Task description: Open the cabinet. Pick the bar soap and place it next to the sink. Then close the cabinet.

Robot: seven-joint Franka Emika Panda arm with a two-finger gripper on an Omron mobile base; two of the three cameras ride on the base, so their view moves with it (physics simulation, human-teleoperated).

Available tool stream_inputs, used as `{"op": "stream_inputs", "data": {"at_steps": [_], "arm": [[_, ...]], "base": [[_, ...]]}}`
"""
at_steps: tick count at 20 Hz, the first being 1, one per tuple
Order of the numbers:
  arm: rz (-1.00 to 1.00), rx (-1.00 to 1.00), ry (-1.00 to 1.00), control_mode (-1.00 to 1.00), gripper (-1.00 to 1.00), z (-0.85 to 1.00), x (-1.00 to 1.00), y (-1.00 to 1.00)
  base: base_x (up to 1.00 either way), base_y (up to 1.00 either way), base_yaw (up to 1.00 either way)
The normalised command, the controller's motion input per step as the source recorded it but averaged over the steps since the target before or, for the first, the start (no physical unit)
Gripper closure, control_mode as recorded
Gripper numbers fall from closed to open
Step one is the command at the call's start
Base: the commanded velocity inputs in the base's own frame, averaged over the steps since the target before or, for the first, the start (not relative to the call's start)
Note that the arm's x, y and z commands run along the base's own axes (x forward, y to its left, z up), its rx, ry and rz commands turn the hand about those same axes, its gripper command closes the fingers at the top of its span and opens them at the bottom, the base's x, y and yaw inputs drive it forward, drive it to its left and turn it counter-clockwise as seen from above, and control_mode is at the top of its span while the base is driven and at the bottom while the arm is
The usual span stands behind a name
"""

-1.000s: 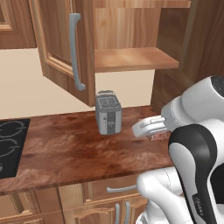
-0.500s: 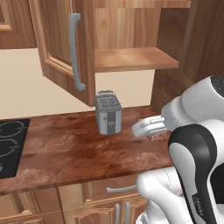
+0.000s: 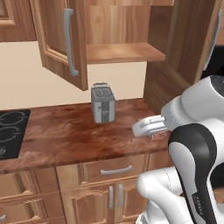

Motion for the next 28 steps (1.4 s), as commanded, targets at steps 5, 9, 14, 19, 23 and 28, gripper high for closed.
{"op": "stream_inputs", "data": {"at_steps": [5,9,14,19,23,28], "arm": [[0.0,0.0,0.0,1.0,1.0,0.0,0.0,0.0],[0.0,0.0,0.0,1.0,1.0,0.0,0.0,0.0],[0.0,0.0,0.0,1.0,1.0,0.0,0.0,0.0],[0.0,0.0,0.0,1.0,1.0,0.0,0.0,0.0],[0.0,0.0,0.0,1.0,1.0,0.0,0.0,0.0],[0.0,0.0,0.0,1.0,1.0,0.0,0.0,0.0]], "base": [[-0.68,-0.15,0.01],[-0.6,0.01,0.3],[-0.34,0.22,0.64],[-0.07,0.12,0.71],[0.0,0.03,0.74],[0.0,0.07,0.73]]}}
